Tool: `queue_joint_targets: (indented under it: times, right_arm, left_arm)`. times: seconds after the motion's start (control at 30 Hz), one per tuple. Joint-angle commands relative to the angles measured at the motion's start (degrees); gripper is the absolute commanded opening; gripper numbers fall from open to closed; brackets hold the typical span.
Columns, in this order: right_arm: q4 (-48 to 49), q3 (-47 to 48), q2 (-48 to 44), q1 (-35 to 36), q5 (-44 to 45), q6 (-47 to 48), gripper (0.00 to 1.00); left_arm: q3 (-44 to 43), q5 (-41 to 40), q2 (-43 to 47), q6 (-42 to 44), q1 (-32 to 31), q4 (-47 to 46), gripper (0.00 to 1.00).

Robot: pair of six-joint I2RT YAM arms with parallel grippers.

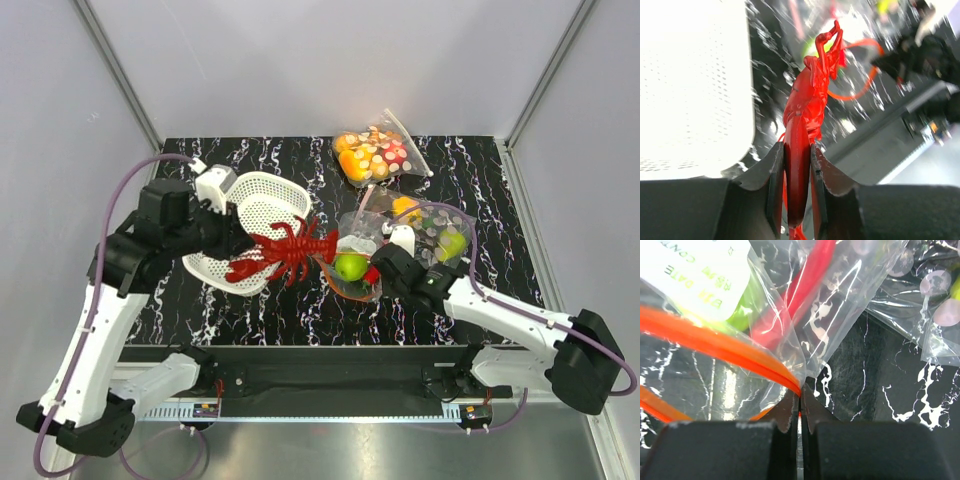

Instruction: Open the zip-top bag and remove the fake food

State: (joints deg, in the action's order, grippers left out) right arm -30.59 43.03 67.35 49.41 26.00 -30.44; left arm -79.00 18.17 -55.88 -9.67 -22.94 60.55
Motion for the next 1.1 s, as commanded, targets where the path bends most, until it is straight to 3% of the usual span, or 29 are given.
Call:
queue_joint_targets:
  times: [0.0,0.17,0.37,0.47,0.77,0.97,1.0,1.03,1.07]
  right_arm:
    - [2.29,0.04,-2.31,-0.72,0.19,0.20,0.02]
    - [2.99,-0.05,-2.67,-0.72,-0.51,0.47,0.02]
    - [3.96,0.30,-2.31,-0.72,-1.91,0.99,0.02]
    - [4.48,0.57,-2.14,-0.72,-2.79,1.52,0.02]
    - [5.98,1.10,-0.12,-0.72,-4.46,2.22,0.02]
    - [6.68,1.01,0.41,-0.72,-5.26,2.22,0.02]
    - [6.68,1.01,0.50,-0.72,-5.34,2.22,0.02]
    - [6.68,1.09,0.50,-0.72,-5.43,2.22,0.02]
    - [6.86,1.10,0.59,-0.72,-5.52,2.14,0.02]
  left_arm:
    - [-5.10,-5.78,0.42,0.71,2.28,-2.11,0.00]
    - [-4.06,-2.63,-2.13,-1.65,8.78,-8.86,0.00]
    - [5.16,-6.47,-5.20,-8.24,19.41,-21.52,0.00]
    - [8.95,-10.07,-7.57,-9.14,20.74,-25.65,0.00]
    - [15.27,-8.42,-15.66,-10.19,22.59,-30.14,0.00]
    - [14.41,-10.61,-21.11,-7.57,22.85,-25.94,0.00]
    - [13.71,-10.88,-22.59,-7.21,22.85,-24.27,0.02]
    - [13.61,-11.23,-22.96,-6.86,22.85,-23.91,0.21]
    - [13.61,-11.32,-22.87,-6.76,22.85,-23.82,0.27]
